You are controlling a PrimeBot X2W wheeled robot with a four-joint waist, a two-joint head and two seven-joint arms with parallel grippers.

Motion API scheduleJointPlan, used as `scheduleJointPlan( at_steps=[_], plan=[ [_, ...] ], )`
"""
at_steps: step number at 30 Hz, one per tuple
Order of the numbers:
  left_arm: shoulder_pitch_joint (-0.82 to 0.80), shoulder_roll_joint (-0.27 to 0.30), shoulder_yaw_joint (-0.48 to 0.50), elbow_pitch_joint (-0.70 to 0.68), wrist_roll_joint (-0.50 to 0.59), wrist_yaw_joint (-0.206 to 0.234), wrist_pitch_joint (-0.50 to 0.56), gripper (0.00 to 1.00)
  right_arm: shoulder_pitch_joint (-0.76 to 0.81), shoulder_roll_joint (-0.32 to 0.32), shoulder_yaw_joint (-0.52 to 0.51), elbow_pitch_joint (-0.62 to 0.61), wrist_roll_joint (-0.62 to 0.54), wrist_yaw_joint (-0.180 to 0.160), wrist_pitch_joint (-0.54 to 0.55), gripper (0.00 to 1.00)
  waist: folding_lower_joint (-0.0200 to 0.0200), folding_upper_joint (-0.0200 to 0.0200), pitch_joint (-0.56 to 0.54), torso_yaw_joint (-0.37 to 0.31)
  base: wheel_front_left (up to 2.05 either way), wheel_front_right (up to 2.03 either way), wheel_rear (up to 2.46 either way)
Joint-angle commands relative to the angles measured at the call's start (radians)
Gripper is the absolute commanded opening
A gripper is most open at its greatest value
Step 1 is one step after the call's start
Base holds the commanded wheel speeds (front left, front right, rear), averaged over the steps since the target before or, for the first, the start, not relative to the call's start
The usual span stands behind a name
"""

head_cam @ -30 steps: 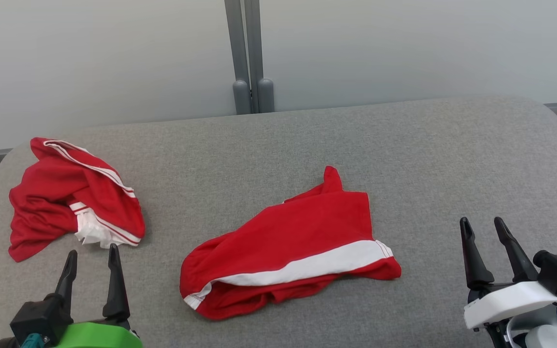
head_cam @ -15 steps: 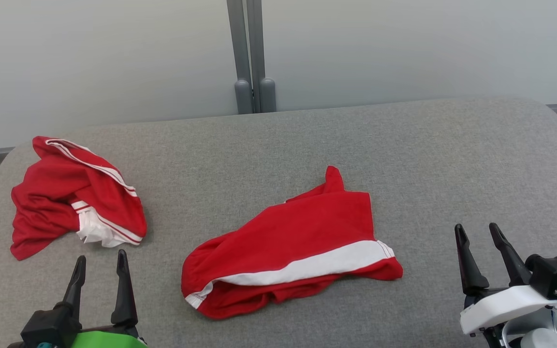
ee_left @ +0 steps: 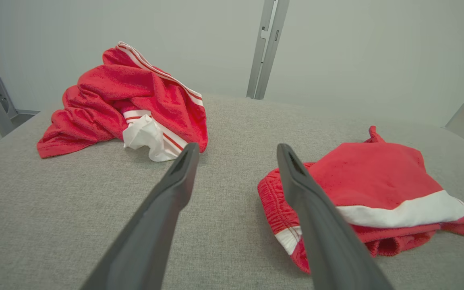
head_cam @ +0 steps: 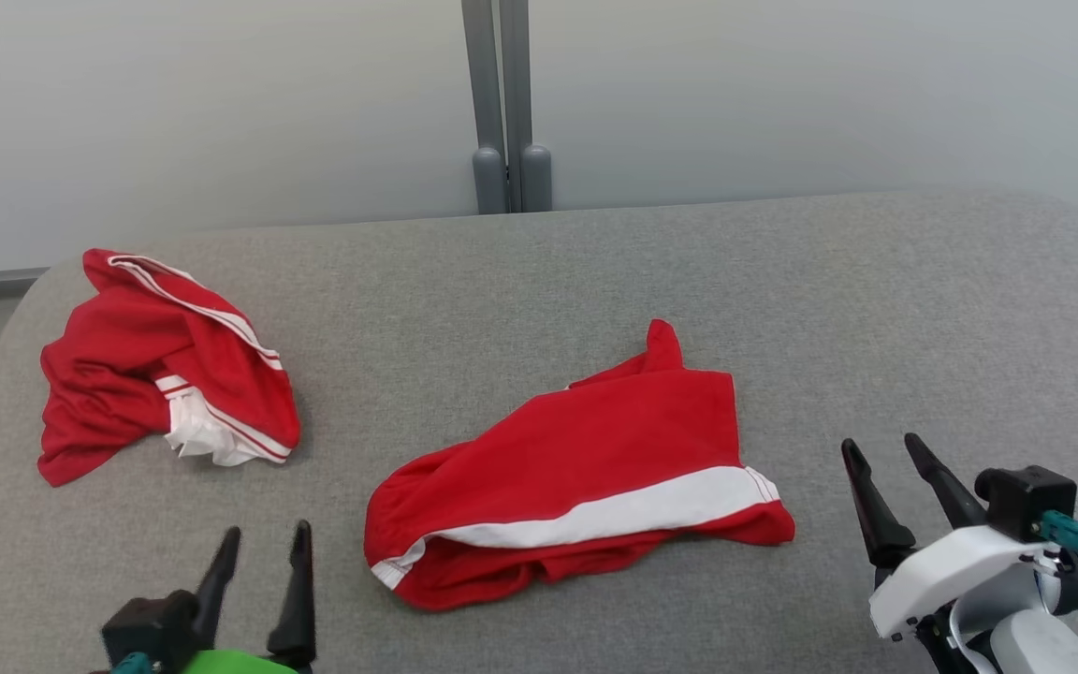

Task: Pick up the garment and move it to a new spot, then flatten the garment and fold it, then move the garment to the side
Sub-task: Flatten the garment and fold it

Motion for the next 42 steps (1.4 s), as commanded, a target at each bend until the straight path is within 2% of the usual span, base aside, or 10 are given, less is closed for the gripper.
scheduleJointPlan(
  at_steps=[1, 8, 13, 24, 34, 35, 38, 39, 40, 42],
  plan=[
    [-0.002, 0.004, -0.022, 0.011, -0.015, -0.024, 0.045, 1.0, -0.023, -0.012, 0.015, 0.011, 0.017, 0.0, 0.031, 1.0, 0.0, 0.0, 0.011, 0.015, 0.0, 0.0, 0.0],
    [-0.048, 0.016, -0.128, 0.021, -0.117, -0.114, 0.327, 1.0, -0.119, -0.045, 0.097, 0.111, 0.128, 0.0, 0.306, 1.0, 0.0, 0.0, 0.049, 0.067, 0.0, 0.0, 0.0],
    [-0.098, 0.003, -0.169, 0.033, -0.159, -0.139, 0.406, 1.0, -0.174, -0.03, 0.079, 0.161, 0.181, 0.0, 0.394, 1.0, 0.0, 0.0, 0.089, 0.085, 0.0, 0.0, 0.0],
    [-0.197, -0.008, -0.224, 0.117, -0.211, -0.16, 0.397, 1.0, -0.234, -0.007, 0.101, 0.221, 0.245, 0.0, 0.481, 1.0, 0.0, 0.0, 0.14, 0.095, 0.0, 0.0, 0.0],
    [-0.271, -0.005, -0.256, 0.207, -0.256, -0.164, 0.355, 1.0, -0.247, -0.019, 0.136, 0.219, 0.274, 0.0, 0.464, 0.99, 0.0, 0.0, 0.169, 0.099, 0.0, 0.0, 0.0],
    [-0.277, -0.005, -0.258, 0.217, -0.259, -0.163, 0.351, 1.0, -0.247, -0.02, 0.14, 0.217, 0.275, 0.0, 0.461, 0.95, 0.0, 0.0, 0.17, 0.099, 0.0, 0.0, 0.0],
    [-0.298, -0.003, -0.276, 0.243, -0.272, -0.164, 0.336, 1.0, -0.252, -0.023, 0.154, 0.211, 0.282, 0.0, 0.445, 0.43, 0.0, 0.0, 0.17, 0.095, 0.0, 0.0, 0.0],
    [-0.302, -0.003, -0.285, 0.245, -0.281, -0.164, 0.329, 0.93, -0.254, -0.025, 0.158, 0.209, 0.282, 0.0, 0.441, 0.23, 0.0, 0.0, 0.168, 0.094, 0.0, 0.0, 0.0],
    [-0.304, -0.001, -0.289, 0.246, -0.288, -0.164, 0.325, 0.74, -0.254, -0.028, 0.161, 0.207, 0.282, 0.0, 0.435, 0.07, 0.0, 0.0, 0.166, 0.093, 0.0, 0.0, 0.0],
    [-0.305, 0.012, -0.295, 0.252, -0.295, -0.164, 0.313, 0.13, -0.254, -0.03, 0.168, 0.203, 0.285, 0.0, 0.424, 0.0, 0.0, 0.0, 0.161, 0.09, 0.0, 0.0, 0.0]
  ],
)
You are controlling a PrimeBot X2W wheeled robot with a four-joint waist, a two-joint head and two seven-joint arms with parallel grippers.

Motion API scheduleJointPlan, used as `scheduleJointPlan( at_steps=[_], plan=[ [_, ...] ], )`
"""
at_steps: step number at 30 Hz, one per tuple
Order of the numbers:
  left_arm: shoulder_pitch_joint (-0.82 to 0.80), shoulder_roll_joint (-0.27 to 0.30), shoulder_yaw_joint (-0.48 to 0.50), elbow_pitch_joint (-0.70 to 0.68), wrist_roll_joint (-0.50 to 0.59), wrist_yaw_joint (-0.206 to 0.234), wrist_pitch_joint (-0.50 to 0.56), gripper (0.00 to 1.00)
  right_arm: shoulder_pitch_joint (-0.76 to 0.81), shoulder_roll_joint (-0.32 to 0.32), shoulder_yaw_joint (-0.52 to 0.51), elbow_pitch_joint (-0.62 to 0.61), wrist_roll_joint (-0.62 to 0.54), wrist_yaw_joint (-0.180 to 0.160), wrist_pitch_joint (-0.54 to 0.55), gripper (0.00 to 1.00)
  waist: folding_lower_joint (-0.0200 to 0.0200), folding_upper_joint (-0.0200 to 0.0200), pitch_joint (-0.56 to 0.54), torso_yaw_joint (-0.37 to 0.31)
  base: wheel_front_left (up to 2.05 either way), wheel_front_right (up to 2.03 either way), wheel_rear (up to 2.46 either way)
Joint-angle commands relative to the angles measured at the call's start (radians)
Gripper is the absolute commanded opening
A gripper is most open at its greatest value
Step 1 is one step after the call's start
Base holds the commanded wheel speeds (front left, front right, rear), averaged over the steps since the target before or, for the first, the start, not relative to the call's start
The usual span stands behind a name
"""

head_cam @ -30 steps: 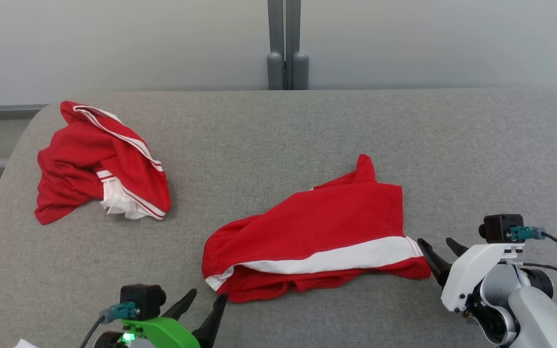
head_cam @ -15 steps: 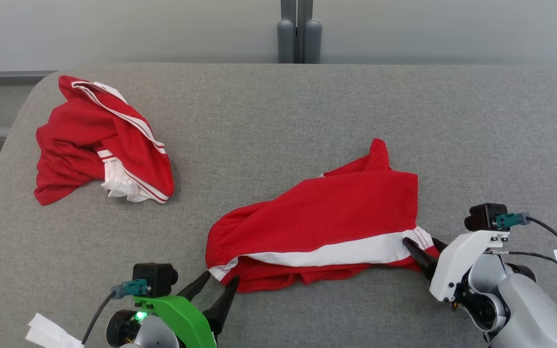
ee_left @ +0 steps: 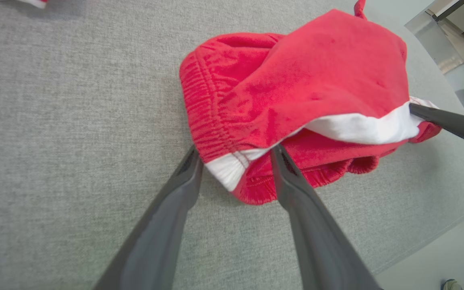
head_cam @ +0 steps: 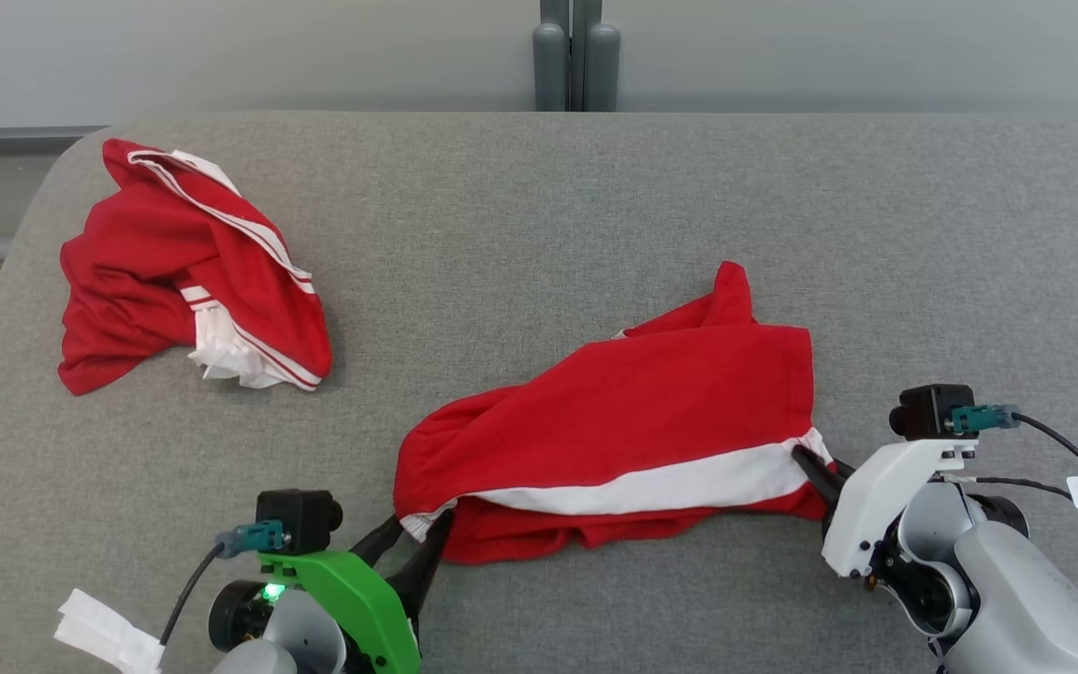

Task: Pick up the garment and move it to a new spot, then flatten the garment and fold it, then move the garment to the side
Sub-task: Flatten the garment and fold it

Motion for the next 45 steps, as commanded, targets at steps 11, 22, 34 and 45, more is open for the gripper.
scheduleJointPlan(
  at_steps=[11, 22, 34, 45],
  plan=[
    [0.033, 0.066, -0.005, -0.048, -0.029, 0.002, -0.047, 0.0, 0.035, -0.023, 0.002, -0.077, 0.03, 0.0, -0.1, 0.0, 0.0, 0.0, -0.044, -0.018, 0.0, 0.0, 0.0],
    [-0.1, 0.163, 0.025, -0.209, -0.006, 0.014, 0.018, 0.0, -0.029, -0.066, 0.008, -0.249, 0.116, 0.0, -0.193, 0.0, 0.0, 0.0, 0.042, -0.051, 0.0, 0.0, 0.0],
    [-0.688, 0.216, -0.075, -0.12, -0.103, -0.002, 0.223, 0.0, -0.49, -0.15, 0.06, -0.205, 0.256, 0.0, -0.147, 0.0, 0.0, 0.0, 0.289, -0.076, 0.0, 0.0, 0.0],
    [-1.238, 0.235, -0.185, 0.041, -0.24, -0.003, 0.248, 0.0, -1.011, -0.228, 0.102, -0.091, 0.346, 0.0, -0.216, 0.0, 0.0, 0.0, 0.444, -0.089, 0.0, 0.0, 0.0]
  ],
)
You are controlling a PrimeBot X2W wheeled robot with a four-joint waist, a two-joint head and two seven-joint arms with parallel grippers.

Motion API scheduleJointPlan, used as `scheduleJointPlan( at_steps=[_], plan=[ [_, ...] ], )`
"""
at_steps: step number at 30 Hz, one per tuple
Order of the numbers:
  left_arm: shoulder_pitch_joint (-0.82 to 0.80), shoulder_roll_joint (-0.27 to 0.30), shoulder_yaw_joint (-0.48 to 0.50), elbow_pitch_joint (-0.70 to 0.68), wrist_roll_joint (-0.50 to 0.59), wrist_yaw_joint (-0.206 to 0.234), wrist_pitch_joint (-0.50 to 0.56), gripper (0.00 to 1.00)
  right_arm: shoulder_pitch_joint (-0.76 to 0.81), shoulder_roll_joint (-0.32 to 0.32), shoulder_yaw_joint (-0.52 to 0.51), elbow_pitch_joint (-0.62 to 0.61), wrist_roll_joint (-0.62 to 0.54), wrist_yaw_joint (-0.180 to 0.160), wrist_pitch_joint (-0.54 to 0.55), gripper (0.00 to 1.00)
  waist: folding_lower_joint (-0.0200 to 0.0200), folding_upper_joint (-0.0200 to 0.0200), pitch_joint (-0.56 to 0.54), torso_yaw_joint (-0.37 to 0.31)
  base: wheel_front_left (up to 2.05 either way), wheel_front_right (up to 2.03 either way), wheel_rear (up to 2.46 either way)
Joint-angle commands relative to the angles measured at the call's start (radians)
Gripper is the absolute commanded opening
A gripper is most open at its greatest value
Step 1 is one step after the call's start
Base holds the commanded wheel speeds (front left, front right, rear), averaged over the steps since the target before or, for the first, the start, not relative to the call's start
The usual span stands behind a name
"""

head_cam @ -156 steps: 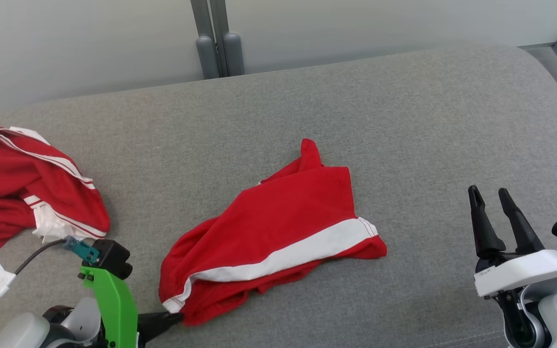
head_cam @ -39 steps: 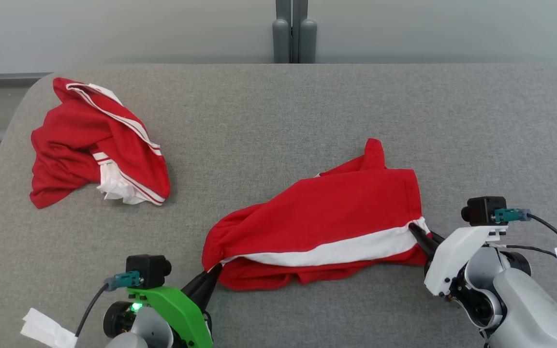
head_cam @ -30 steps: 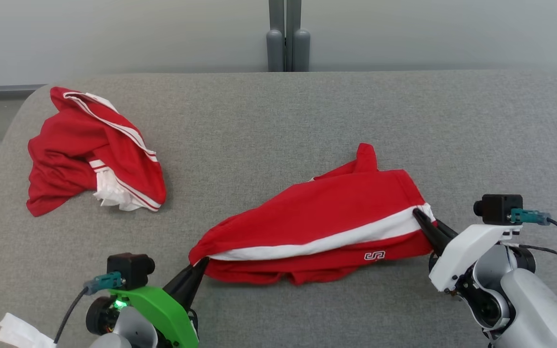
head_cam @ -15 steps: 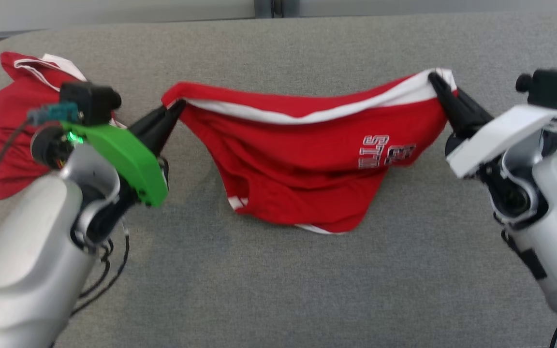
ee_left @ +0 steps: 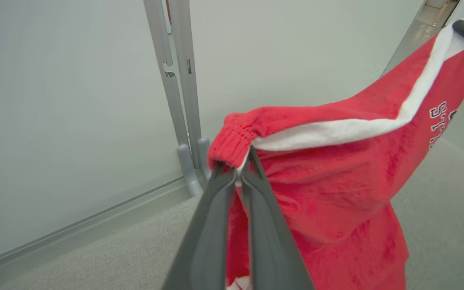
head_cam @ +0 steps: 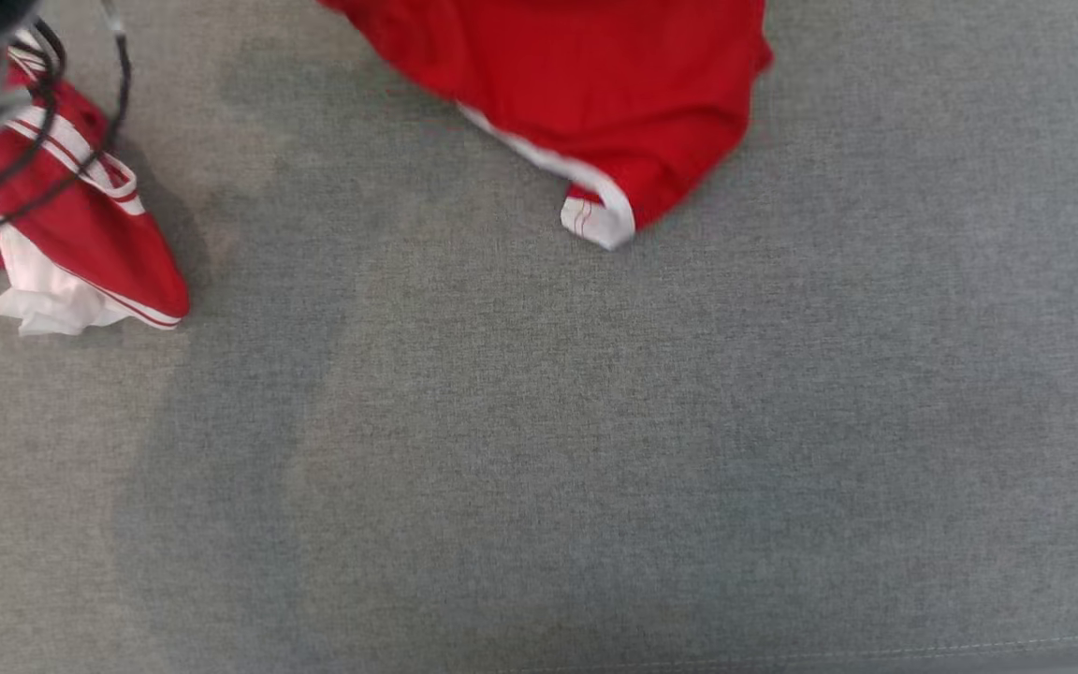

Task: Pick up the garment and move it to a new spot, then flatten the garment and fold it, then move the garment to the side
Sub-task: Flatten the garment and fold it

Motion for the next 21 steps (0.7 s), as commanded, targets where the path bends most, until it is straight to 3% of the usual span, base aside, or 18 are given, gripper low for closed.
scheduleJointPlan(
  at_steps=[1, 8, 12, 17, 21],
  plan=[
    [-0.057, 0.006, -0.004, 0.018, -0.016, -0.002, -0.014, 0.0, -0.055, -0.015, 0.006, 0.011, 0.004, 0.001, -0.021, 0.0, -0.0002, 0.0, 0.072, -0.015, 0.0, 0.0, 0.0],
    [-0.267, -0.001, -0.052, 0.114, -0.071, -0.002, -0.057, 0.0, -0.274, -0.056, 0.045, 0.065, 0.029, 0.001, -0.086, 0.0, -0.0002, 0.0, 0.096, -0.023, 0.0, 0.0, 0.0],
    [-0.31, -0.011, -0.092, 0.146, -0.103, -0.002, -0.09, 0.0, -0.329, -0.065, 0.079, 0.098, 0.045, 0.001, -0.117, 0.0, -0.0002, 0.0, 0.096, -0.029, 0.0, 0.0, 0.0],
    [-0.25, 0.006, -0.187, 0.132, -0.151, -0.002, -0.104, 0.0, -0.271, -0.091, 0.158, 0.126, 0.067, 0.001, -0.1, 0.0, -0.0002, 0.0, 0.083, -0.034, 0.0, 0.0, 0.0],
    [-0.164, 0.051, -0.313, 0.078, -0.184, -0.002, -0.101, 0.0, -0.167, -0.143, 0.234, 0.114, 0.093, 0.001, -0.104, 0.0, -0.0002, 0.0, 0.045, -0.034, 0.0, 0.0, 0.0]
  ],
)
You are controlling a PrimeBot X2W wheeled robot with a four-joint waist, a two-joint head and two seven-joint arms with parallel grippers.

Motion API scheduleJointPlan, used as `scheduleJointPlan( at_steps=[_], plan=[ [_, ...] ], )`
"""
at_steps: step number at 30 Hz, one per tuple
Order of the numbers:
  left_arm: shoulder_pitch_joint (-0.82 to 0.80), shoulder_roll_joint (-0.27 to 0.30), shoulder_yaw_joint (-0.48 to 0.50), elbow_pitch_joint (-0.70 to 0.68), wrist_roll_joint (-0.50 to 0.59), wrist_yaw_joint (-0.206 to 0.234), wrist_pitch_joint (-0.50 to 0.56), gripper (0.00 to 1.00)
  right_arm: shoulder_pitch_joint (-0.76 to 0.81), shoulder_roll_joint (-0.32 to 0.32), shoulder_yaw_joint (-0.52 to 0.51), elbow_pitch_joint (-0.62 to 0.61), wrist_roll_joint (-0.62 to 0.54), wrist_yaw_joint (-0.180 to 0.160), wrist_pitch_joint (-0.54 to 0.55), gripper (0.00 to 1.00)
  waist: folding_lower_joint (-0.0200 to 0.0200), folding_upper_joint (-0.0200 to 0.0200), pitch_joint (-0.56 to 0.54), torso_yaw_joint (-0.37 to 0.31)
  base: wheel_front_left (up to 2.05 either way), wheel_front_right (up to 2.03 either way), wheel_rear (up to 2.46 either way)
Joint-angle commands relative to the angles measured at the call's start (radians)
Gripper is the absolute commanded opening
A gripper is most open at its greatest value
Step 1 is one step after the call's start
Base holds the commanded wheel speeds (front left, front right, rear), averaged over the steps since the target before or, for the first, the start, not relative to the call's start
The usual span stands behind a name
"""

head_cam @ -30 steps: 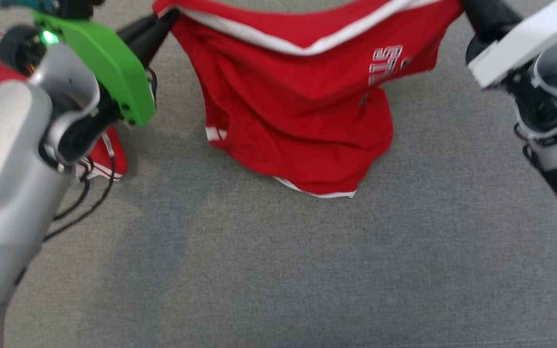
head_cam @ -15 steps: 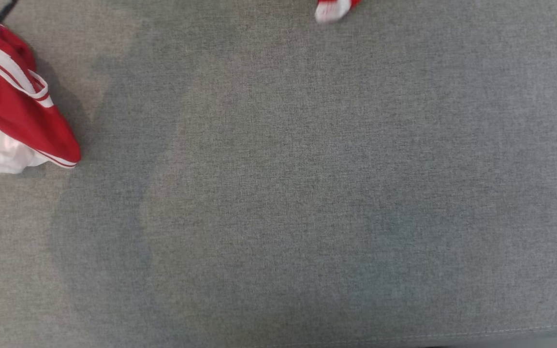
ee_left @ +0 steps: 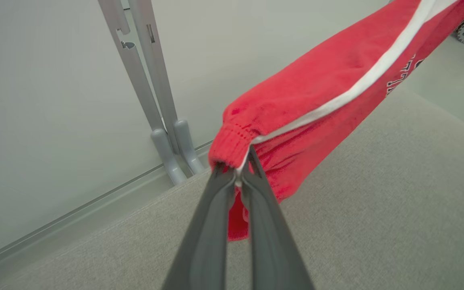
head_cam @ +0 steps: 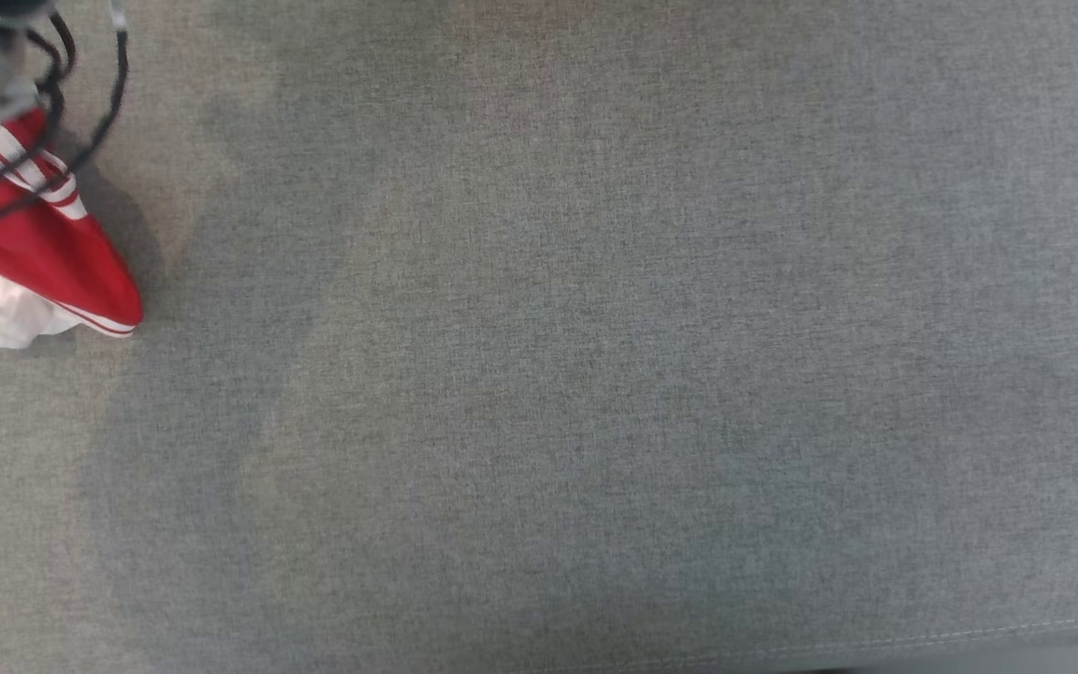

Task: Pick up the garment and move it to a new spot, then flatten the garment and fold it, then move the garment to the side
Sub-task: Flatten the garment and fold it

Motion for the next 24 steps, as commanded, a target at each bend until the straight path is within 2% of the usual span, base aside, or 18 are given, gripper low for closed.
scheduleJointPlan(
  at_steps=[1, 6, 11, 17, 24],
  plan=[
    [0.043, 0.025, -0.034, -0.025, -0.027, -0.002, 0.003, 0.0, 0.044, -0.022, 0.015, -0.01, 0.027, 0.0, -0.01, 0.0, -0.0001, 0.0, -0.039, -0.002, 0.0, 0.0, 0.0],
    [0.185, 0.094, -0.141, -0.132, -0.136, -0.002, -0.01, 0.0, 0.227, -0.068, 0.107, -0.052, 0.086, 0.0, -0.008, 0.0, -0.0001, 0.0, -0.151, -0.011, 0.0, 0.0, 0.0],
    [0.336, 0.177, -0.216, -0.264, -0.286, -0.002, 0.085, 0.0, 0.409, -0.12, 0.208, -0.107, 0.153, 0.0, 0.053, 0.0, -0.0001, 0.0, -0.293, -0.023, 0.0, 0.0, 0.0],
    [0.498, 0.248, -0.249, -0.394, -0.374, -0.002, 0.169, 0.0, 0.59, -0.198, 0.305, -0.192, 0.225, 0.0, 0.152, 0.0, -0.0001, 0.0, -0.41, -0.036, 0.0, 0.0, 0.0],
    [0.665, 0.314, -0.26, -0.515, -0.452, -0.002, 0.283, 0.0, 0.764, -0.335, 0.37, -0.339, 0.335, 0.0, 0.275, 0.0, -0.0001, 0.0, -0.488, -0.034, 0.0, 0.0, 0.0]
  ],
)
